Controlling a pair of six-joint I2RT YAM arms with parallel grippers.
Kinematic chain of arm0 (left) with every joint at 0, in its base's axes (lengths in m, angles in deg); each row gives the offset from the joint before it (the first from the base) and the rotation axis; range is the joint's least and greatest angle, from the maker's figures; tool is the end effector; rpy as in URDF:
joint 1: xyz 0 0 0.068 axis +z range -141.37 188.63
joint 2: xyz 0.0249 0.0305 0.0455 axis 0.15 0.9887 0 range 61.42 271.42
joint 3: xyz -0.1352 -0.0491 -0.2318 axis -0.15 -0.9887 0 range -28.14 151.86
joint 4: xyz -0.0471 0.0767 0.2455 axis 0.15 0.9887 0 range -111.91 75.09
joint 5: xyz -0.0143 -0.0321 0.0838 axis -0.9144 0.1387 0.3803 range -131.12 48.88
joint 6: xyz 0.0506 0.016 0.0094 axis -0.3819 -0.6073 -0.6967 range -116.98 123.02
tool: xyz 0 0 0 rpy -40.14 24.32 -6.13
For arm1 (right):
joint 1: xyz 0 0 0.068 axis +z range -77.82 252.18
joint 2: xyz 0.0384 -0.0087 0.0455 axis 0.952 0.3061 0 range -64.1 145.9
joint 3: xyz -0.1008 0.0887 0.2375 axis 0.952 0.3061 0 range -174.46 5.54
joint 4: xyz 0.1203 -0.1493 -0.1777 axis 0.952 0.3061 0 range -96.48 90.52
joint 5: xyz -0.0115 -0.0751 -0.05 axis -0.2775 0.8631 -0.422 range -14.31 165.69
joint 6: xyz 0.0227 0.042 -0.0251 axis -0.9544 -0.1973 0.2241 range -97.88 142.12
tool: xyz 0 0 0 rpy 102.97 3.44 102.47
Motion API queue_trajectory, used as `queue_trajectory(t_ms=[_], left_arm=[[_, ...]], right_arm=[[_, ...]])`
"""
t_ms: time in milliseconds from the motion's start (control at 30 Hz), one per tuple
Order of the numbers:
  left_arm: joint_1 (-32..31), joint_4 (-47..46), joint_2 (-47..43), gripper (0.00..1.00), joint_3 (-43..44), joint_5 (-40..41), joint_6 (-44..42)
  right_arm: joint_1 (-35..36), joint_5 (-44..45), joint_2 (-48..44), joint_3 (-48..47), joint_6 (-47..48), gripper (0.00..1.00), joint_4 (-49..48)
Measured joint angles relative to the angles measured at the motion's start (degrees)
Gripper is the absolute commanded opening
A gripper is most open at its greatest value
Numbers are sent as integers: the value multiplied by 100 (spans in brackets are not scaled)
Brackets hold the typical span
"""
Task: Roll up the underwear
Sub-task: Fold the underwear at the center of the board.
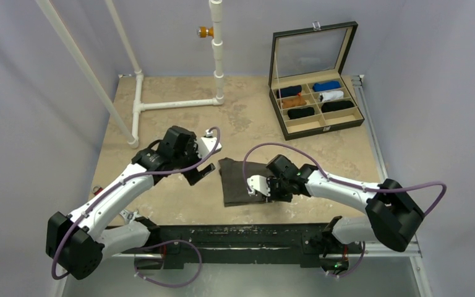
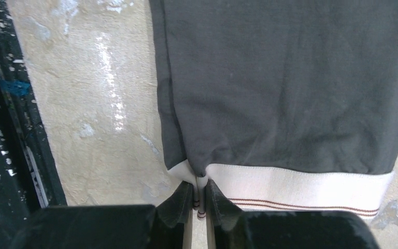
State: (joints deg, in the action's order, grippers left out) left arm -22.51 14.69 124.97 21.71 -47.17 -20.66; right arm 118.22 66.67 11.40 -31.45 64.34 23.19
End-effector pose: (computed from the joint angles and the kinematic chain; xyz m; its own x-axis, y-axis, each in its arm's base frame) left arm 0.1903 -0.1194 0.2659 -0.3735 0.6923 -0.6175 0.7881 0.5879 0.1824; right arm 0.1512 0.1648 0.1622 0.0276 -0.9274 -0.3731 -0.9895 0.0277 -0.1419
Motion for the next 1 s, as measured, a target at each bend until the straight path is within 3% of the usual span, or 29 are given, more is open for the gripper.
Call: queue_trajectory(t_ms=[367, 700, 1000], left_arm=[[-133, 66, -566, 88, -634, -522, -450], [-1604, -483, -1032, 86, -1394, -337, -704], [-2551, -1314, 68, 85, -1373, -96, -750]], right_arm=[[-72, -673, 409, -645, -85, 0, 809], [-1252, -1799, 1123, -1541, 87, 0, 1663], [-1475, -2424, 1652, -2164, 181, 0, 2299]])
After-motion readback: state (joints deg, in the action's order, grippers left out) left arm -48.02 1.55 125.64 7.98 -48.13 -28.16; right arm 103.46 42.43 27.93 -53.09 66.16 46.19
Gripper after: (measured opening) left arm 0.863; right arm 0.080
